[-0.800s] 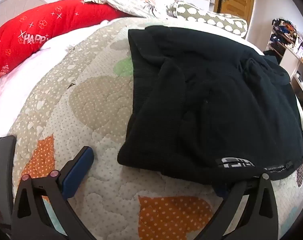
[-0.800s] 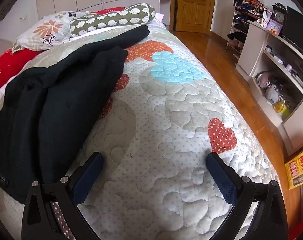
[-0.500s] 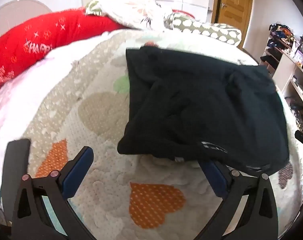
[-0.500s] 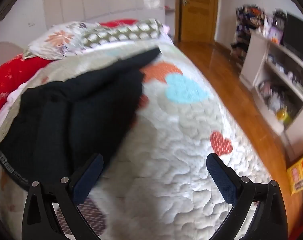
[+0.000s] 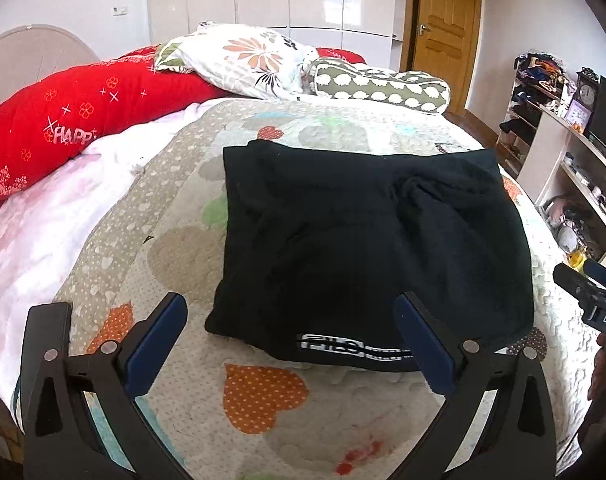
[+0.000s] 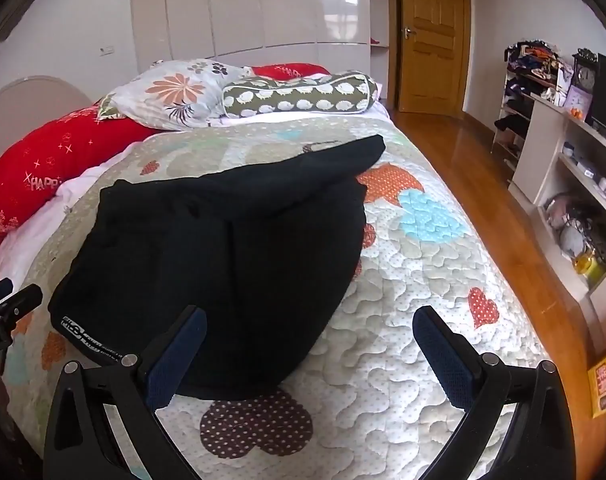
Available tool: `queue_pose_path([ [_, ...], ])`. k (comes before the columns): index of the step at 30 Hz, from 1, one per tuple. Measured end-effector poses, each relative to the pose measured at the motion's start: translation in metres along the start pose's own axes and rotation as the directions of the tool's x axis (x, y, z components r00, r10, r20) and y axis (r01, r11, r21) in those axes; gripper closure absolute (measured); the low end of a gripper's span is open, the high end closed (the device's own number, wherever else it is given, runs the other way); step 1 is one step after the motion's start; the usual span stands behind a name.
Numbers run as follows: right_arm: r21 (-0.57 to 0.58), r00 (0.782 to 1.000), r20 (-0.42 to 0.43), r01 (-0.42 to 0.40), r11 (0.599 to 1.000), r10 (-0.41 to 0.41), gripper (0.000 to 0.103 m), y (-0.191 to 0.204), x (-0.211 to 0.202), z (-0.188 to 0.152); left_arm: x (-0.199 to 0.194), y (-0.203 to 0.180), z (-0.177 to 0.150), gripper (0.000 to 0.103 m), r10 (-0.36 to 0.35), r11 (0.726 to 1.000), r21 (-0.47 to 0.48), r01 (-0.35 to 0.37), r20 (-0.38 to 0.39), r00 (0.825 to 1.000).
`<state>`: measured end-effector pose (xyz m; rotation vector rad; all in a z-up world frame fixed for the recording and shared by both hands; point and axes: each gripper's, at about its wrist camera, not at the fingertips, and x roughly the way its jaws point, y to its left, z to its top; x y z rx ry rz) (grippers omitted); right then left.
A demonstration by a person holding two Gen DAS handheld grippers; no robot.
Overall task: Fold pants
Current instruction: 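Approach the black pants with both grippers open near the waistband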
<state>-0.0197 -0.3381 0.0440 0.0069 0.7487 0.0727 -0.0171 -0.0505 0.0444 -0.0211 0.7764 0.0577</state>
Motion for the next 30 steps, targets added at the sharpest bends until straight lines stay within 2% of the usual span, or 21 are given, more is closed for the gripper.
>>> queue_pose_path([
  [6,0.003,1.000,0.005,-0.025,1.000,0.025,0.000,0.002,-0.005,0.000,-0.005,-0.010,0.001,0.000,-0.004,1.000,0.011,0.004,0.009,1.000],
  [30,0.009,1.000,0.002,-0.031,0.999,0.031,0.000,-0.004,-0.001,-0.001,-0.004,-0.026,0.003,0.000,-0.017,0.999,0.028,0.017,0.013,1.000],
])
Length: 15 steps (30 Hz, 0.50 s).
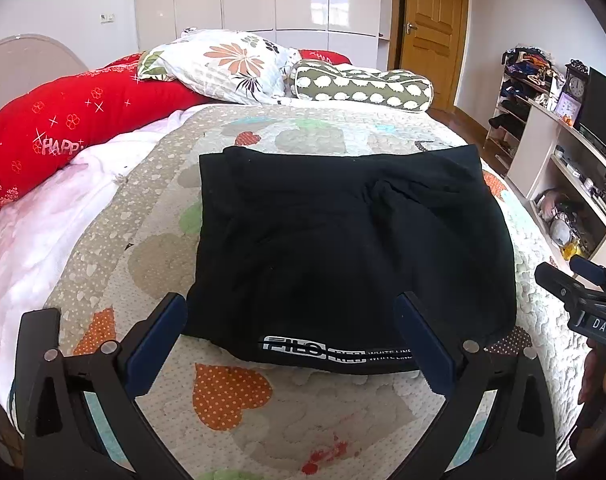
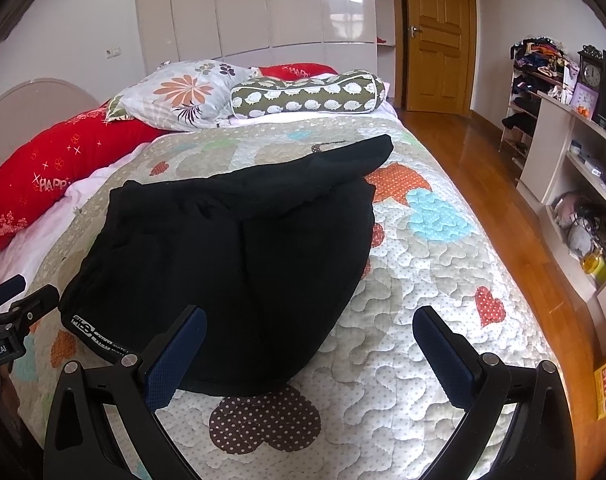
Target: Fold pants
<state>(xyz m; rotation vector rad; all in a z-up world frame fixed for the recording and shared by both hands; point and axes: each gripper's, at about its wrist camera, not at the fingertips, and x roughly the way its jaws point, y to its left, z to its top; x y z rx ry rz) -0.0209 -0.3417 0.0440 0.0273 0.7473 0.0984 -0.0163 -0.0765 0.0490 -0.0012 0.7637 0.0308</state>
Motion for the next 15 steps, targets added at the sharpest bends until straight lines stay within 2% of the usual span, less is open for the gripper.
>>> queue_pose_path([
  [8,0.014,1.000,-0.028,0.005,1.000,-0.005,0.000,-0.008,0.016,-0.001,0.009,0.005,-0.001,0.000,-0.010,1.000,-0.010,0.010,-0.019,1.000],
  [12,0.047,0.999,-0.045,0.013,0.999,-0.011,0.000,-0.021,0.026,0.001,0.019,0.023,-0.008,0.000,-0.048,0.996,-0.073,0.044,-0.053,0.997],
  [15,0.077,0.998,-0.059,0.020,0.997,-0.015,0.000,-0.033,0.037,0.001,0.029,0.037,-0.019,0.000,-0.046,0.992,-0.123,0.036,-0.082,0.996],
])
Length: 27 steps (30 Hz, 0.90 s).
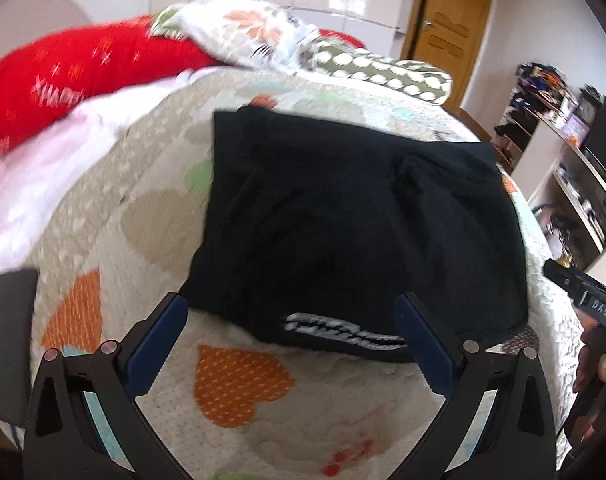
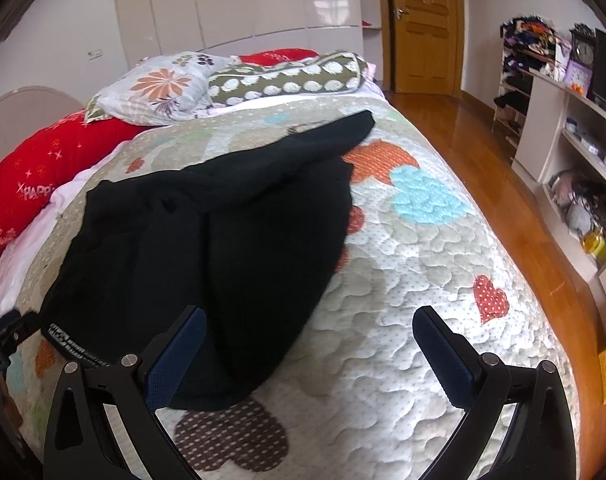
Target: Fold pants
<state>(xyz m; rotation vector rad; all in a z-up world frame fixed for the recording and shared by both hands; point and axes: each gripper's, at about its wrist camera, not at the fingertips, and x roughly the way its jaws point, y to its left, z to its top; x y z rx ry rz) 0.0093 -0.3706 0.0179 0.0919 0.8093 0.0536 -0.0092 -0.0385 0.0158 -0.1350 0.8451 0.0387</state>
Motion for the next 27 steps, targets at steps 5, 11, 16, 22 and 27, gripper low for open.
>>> queue_pose_path([
  [5,0.057,0.999,-0.024,-0.027,0.998,0.029,0.000,-0.012,0.018,0.004,0.017,0.020,-0.008,0.000,-0.025,0.994,-0.103,0.022,-0.036,0.999],
  [11,0.076,0.996,-0.059,-0.059,0.995,0.064,0.001,-0.015,0.046,0.010,0.041,0.020,-0.002,0.000,-0.067,0.983,-0.174,0.053,-0.075,0.995],
  [16,0.089,0.996,-0.050,-0.072,0.993,0.077,0.011,-0.014,0.065,0.022,0.053,0.015,0.007,0.001,-0.103,0.975,-0.204,0.086,-0.075,0.992],
  [22,0.086,0.996,-0.048,-0.076,0.993,0.080,0.056,-0.011,0.084,0.042,0.065,0.012,0.020,0.074,-0.157,0.968,-0.208,0.139,-0.073,0.985],
  [27,0.119,0.990,-0.056,-0.118,0.986,0.126,0.097,-0.022,0.072,0.043,0.053,0.013,0.022,0.086,-0.192,0.965,-0.195,0.178,-0.055,0.980],
])
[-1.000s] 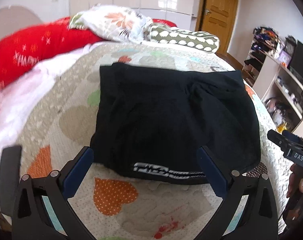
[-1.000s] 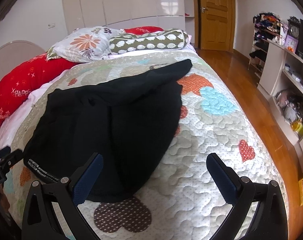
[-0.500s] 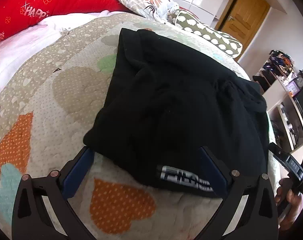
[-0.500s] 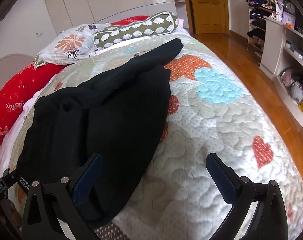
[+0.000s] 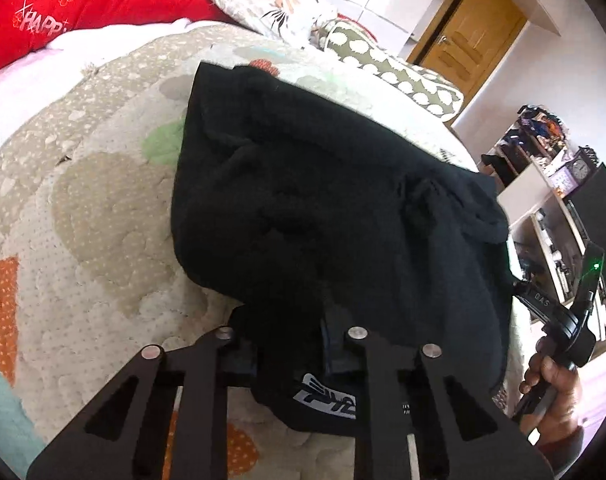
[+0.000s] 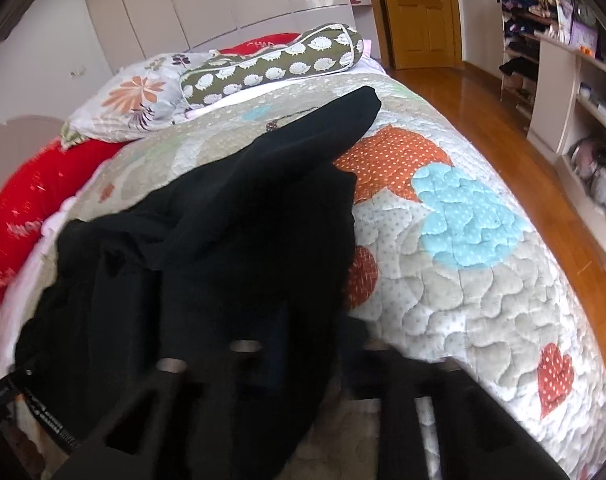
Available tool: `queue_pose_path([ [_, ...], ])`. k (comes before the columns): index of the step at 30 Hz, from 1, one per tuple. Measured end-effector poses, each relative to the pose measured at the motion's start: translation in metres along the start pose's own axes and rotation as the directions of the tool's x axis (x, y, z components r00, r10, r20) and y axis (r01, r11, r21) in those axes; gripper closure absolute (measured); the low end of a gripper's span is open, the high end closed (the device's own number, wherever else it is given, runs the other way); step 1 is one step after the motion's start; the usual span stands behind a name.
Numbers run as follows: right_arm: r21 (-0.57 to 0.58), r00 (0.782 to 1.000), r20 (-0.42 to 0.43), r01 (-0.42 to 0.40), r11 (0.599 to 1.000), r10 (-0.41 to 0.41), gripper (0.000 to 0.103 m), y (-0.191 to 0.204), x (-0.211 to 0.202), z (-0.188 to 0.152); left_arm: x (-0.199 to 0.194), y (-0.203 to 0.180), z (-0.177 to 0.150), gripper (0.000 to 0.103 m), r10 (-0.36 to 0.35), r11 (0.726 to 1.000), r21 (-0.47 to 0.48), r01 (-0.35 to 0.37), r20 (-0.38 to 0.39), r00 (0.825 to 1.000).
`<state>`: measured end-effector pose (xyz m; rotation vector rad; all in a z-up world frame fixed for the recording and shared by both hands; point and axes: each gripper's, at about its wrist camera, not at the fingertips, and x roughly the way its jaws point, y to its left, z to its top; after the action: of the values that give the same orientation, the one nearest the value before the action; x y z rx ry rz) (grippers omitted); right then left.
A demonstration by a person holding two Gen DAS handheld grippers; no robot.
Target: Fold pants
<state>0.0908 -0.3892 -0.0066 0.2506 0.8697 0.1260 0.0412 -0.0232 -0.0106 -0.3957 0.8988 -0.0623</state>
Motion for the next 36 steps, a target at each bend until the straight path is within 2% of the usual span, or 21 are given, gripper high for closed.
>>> queue_pose_path([
  [4,-0.025,1.000,0.021,-0.009,1.000,0.010,0.103,-0.005,-0.033,-0.017,-0.030,0.007,0.003,0.087,-0.013,1.000,-0.002,0.013,0.042,0.999],
  [8,-0.010,0.998,0.037,-0.041,0.999,0.041,0.103,-0.013,-0.061,-0.036,-0.057,0.019,0.003,0.087,-0.016,1.000,0.010,0.015,0.068,0.998],
  [11,0.033,0.997,0.066,-0.038,0.999,0.035,0.088,-0.020,-0.064,-0.038,-0.064,0.028,-0.003,0.087,-0.019,1.000,0.007,0.019,0.060,0.998],
  [13,0.037,0.998,0.037,-0.049,0.998,0.047,0.063,-0.017,-0.056,-0.033,-0.063,0.029,-0.008,0.087,-0.011,1.000,0.006,0.010,0.047,0.999],
  [15,0.044,0.996,0.026,-0.091,0.995,0.090,0.053,-0.015,-0.047,-0.027,-0.061,0.030,-0.013,0.087,-0.006,1.000,0.004,0.005,0.034,0.999],
  [19,0.075,0.993,0.010,-0.117,0.990,0.116,0.052,-0.016,-0.023,-0.009,-0.057,0.033,-0.021,0.087,0.000,1.000,-0.008,0.000,0.015,1.000],
  [23,0.163,0.986,-0.012,-0.163,0.973,0.167,0.052,-0.024,0.009,0.012,-0.056,0.034,-0.023,0.087,0.010,1.000,-0.001,-0.010,0.008,1.000],
  [27,0.245,0.979,0.014,-0.199,0.949,0.202,0.050,-0.034,0.012,0.019,-0.055,0.035,-0.024,0.086,0.014,1.000,-0.002,-0.014,-0.002,1.000],
  [30,0.246,0.984,0.028,-0.179,0.953,0.178,0.049,-0.038,0.017,0.020,-0.053,0.036,-0.024,0.086,0.022,1.000,0.009,-0.022,-0.008,1.000],
  [32,0.208,0.987,0.020,-0.159,0.965,0.159,0.051,-0.032,0.026,0.024,-0.051,0.036,-0.024,0.086,0.027,1.000,0.011,-0.027,-0.015,1.000],
  [33,0.197,0.989,0.024,-0.149,0.969,0.147,0.063,-0.031,0.029,0.025,-0.051,0.036,-0.024,0.086,0.027,1.000,0.011,-0.027,-0.013,1.000],
  [34,0.189,0.991,0.019,-0.134,0.973,0.132,0.092,-0.030,0.034,0.027,-0.052,0.036,-0.024,0.086,0.026,1.000,0.009,-0.026,-0.012,1.000],
  [36,0.223,0.987,0.025,-0.158,0.962,0.157,0.096,-0.032,0.032,0.026,-0.052,0.037,-0.024,0.086,0.023,1.000,0.001,-0.023,-0.016,1.000],
])
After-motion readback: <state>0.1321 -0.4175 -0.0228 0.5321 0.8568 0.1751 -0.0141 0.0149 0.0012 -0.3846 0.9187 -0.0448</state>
